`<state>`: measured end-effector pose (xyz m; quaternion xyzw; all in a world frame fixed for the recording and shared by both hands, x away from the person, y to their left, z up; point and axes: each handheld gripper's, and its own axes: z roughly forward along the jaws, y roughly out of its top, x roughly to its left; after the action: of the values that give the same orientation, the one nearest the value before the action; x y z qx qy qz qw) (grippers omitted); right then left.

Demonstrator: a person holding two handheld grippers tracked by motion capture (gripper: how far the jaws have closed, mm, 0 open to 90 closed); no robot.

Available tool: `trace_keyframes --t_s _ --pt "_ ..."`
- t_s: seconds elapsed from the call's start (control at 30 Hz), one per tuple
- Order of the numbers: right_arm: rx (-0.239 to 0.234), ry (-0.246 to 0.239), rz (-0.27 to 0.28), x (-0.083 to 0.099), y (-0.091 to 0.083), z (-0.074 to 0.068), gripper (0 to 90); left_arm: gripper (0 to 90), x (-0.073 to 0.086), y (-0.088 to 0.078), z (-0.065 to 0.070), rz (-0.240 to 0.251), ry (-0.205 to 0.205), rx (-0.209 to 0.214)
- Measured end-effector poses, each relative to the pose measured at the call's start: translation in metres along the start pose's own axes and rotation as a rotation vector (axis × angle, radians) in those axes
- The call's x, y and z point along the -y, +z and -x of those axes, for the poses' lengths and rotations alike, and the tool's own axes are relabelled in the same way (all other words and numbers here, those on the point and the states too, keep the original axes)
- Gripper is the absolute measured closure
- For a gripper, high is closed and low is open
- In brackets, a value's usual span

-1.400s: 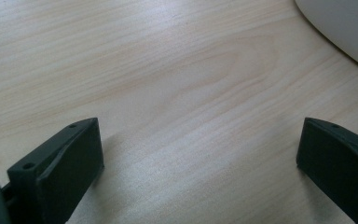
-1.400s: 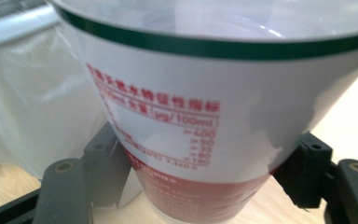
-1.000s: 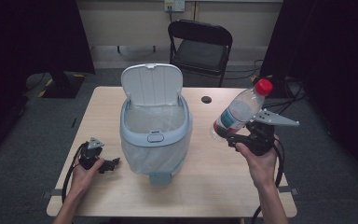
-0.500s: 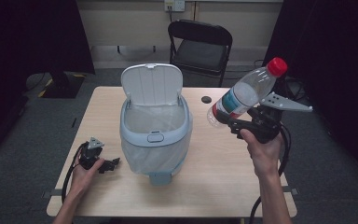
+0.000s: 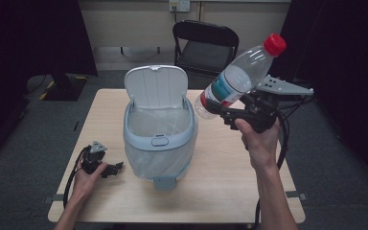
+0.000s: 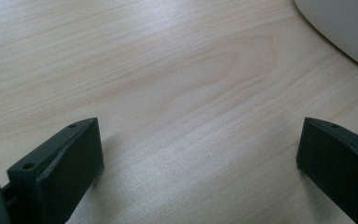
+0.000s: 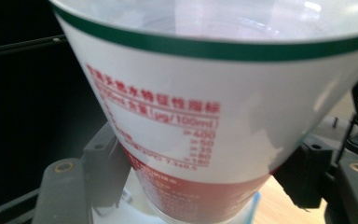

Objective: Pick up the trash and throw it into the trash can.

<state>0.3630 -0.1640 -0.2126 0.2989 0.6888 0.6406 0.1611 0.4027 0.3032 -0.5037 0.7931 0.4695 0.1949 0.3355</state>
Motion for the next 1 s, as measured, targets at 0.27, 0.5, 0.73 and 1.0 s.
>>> trace_keyframes --t_s 0.27,0.5,0.73,1.0 --pt "-0.067 -0.012 -0.007 -0.011 0.027 -0.014 28.3 0.0 0.0 0.0 0.0 0.0 0.0 0.0" --pt "-0.142 -0.01 -0.018 -0.012 0.056 -0.024 28.1 0.0 0.0 0.0 0.0 -0.002 0.005 0.001" --pt "-0.195 -0.001 -0.087 -0.002 0.096 -0.026 27.3 0.0 0.0 0.0 -0.001 -0.003 0.005 0.004" --pt "-0.17 -0.01 -0.175 0.014 0.121 -0.025 26.3 0.0 0.0 0.0 -0.001 -0.003 0.008 0.005"
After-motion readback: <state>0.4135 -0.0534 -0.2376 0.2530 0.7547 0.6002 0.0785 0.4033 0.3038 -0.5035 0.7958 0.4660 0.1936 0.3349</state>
